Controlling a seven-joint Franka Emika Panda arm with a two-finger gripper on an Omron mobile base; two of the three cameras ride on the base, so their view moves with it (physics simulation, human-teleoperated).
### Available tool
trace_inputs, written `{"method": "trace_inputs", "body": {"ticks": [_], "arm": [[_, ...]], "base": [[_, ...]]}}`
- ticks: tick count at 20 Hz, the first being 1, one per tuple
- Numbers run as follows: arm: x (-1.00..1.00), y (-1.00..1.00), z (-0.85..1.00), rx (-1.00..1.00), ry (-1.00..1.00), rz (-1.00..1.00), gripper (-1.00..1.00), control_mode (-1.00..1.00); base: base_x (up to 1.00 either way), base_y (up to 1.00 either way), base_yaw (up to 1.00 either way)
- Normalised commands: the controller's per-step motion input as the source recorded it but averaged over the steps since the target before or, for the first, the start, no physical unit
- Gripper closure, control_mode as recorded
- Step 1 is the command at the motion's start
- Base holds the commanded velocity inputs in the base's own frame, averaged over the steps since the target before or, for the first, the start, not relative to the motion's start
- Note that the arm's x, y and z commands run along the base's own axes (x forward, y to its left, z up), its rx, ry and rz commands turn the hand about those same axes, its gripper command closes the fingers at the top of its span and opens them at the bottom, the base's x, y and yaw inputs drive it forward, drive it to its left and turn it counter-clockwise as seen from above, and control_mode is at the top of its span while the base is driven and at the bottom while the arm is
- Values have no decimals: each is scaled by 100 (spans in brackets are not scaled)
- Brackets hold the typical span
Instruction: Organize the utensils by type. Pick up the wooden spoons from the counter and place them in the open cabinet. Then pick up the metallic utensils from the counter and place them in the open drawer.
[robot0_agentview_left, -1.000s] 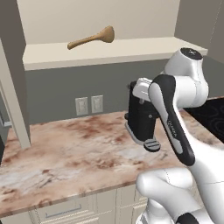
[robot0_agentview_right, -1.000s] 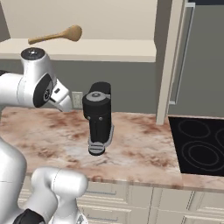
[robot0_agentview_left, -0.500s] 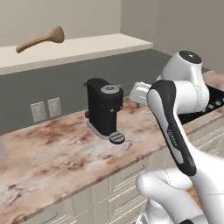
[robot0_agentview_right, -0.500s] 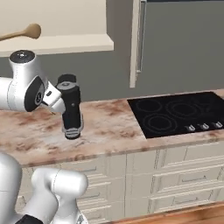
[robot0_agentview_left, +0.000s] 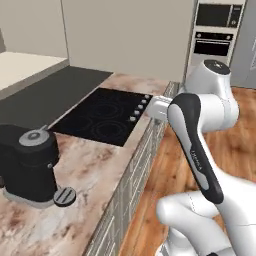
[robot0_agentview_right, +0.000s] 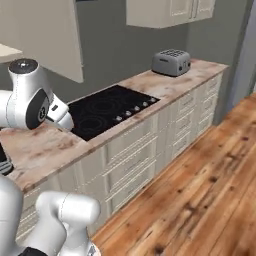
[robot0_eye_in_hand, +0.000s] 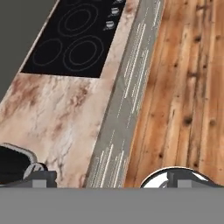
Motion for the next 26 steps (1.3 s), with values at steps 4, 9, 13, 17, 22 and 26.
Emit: {"method": "trace_inputs", "body": {"ticks": [4,9,13,17,22,26], "arm": [[0,0,0,0,0,0,-100,100],[0,0,0,0,0,0,-100,100],[0,0,0,0,0,0,-100,100],[0,0,0,0,0,0,-100,100],[0,0,0,0,0,0,-100,100],[0,0,0,0,0,0,-100,100]], "base": [[0,-11,-100],[18,-34,-79],[39,-42,-57],[93,-32,-11],[100,-30,2],[100,-28,3]]}}
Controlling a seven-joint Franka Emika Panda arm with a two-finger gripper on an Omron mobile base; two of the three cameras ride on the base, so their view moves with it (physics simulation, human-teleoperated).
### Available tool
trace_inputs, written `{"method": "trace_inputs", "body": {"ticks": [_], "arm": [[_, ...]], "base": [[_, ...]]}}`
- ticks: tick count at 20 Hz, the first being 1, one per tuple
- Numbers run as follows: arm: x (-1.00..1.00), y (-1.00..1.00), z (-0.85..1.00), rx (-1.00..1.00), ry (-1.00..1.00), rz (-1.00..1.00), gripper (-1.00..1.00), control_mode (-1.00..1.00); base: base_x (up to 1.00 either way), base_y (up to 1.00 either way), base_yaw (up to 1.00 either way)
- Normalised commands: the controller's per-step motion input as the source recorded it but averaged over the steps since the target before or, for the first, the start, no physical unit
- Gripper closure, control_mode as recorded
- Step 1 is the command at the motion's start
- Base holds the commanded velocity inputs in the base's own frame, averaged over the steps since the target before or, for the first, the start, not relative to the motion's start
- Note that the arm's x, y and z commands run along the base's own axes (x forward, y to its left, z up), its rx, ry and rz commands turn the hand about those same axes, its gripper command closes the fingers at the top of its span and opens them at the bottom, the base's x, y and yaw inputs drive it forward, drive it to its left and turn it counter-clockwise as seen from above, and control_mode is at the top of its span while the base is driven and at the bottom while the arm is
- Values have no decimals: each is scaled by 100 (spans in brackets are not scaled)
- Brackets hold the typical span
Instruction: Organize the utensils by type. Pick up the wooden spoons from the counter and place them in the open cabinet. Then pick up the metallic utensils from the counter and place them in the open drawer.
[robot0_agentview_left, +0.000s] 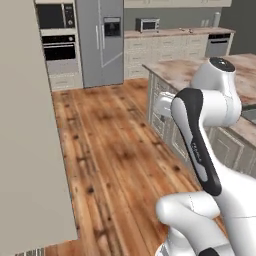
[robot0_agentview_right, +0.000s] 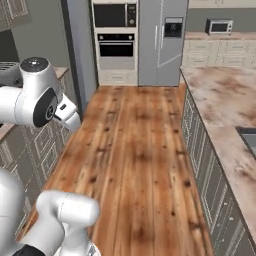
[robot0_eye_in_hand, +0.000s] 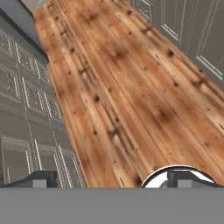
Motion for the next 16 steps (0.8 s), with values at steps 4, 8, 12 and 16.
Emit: {"method": "trace_inputs", "body": {"ticks": [4,8,12,16], "arm": [[0,0,0,0,0,0,-100,100],[0,0,0,0,0,0,-100,100],[0,0,0,0,0,0,-100,100],[0,0,0,0,0,0,-100,100]], "base": [[100,-24,3],[100,-15,0],[100,-6,0],[98,-11,0]]}}
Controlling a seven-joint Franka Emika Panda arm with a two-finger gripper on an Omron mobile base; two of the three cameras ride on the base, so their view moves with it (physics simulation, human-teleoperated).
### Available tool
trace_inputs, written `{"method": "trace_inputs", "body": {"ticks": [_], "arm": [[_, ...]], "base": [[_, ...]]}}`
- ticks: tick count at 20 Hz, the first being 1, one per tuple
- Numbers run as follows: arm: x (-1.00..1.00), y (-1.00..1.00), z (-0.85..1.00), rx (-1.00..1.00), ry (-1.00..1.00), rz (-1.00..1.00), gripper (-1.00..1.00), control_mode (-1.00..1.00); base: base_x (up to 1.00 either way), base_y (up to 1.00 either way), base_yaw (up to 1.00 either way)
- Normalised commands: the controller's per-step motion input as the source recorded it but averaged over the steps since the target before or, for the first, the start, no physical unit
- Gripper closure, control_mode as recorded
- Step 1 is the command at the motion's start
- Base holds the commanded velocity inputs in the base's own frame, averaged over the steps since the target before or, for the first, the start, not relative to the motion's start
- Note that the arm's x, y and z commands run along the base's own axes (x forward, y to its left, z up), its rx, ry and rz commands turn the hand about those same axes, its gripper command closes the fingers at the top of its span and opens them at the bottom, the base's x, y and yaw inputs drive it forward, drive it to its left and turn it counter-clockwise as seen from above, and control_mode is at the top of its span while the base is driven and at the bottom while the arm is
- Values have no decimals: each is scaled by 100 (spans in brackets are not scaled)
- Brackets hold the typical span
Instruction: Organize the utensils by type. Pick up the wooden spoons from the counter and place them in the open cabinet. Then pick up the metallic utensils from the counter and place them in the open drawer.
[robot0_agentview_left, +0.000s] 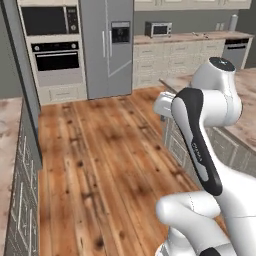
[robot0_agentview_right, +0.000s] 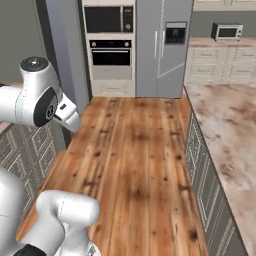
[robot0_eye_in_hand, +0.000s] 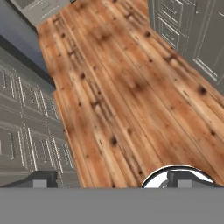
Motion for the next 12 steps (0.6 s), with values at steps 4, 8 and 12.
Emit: {"method": "trace_inputs", "body": {"ticks": [4,8,12], "arm": [[0,0,0,0,0,0,-100,100],[0,0,0,0,0,0,-100,100],[0,0,0,0,0,0,-100,100]], "base": [[93,-10,0],[90,-10,0],[85,-12,-4]]}}
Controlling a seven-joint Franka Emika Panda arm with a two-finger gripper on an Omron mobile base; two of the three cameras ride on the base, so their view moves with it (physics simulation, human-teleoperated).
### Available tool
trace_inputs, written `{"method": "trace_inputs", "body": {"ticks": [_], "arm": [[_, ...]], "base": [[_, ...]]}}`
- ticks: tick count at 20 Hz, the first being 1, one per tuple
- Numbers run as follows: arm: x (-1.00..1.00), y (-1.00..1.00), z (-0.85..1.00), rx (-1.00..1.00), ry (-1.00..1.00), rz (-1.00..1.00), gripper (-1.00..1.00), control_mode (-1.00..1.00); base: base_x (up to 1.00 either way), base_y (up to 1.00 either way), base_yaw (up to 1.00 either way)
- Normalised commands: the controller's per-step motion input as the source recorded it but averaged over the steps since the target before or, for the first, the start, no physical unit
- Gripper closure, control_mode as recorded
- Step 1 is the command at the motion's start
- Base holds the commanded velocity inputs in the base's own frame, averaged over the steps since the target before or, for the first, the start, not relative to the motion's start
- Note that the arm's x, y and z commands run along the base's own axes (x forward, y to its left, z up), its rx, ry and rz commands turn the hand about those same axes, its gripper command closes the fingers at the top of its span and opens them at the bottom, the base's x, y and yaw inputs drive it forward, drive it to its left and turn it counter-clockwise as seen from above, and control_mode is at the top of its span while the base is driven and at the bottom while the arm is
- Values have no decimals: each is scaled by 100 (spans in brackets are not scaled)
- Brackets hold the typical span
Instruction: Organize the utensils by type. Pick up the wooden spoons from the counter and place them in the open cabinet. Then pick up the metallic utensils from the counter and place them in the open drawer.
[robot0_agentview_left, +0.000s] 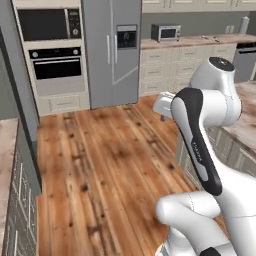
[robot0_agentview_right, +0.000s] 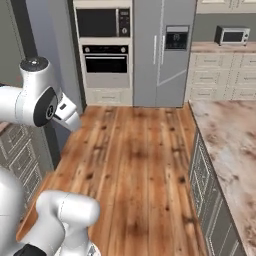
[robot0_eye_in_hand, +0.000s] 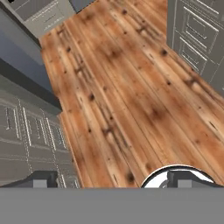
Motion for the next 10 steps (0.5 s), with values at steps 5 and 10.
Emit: {"method": "trace_inputs", "body": {"ticks": [5,10], "arm": [[0,0,0,0,0,0,-100,100],[0,0,0,0,0,0,-100,100]], "base": [[73,-10,-23],[62,-5,-42]]}}
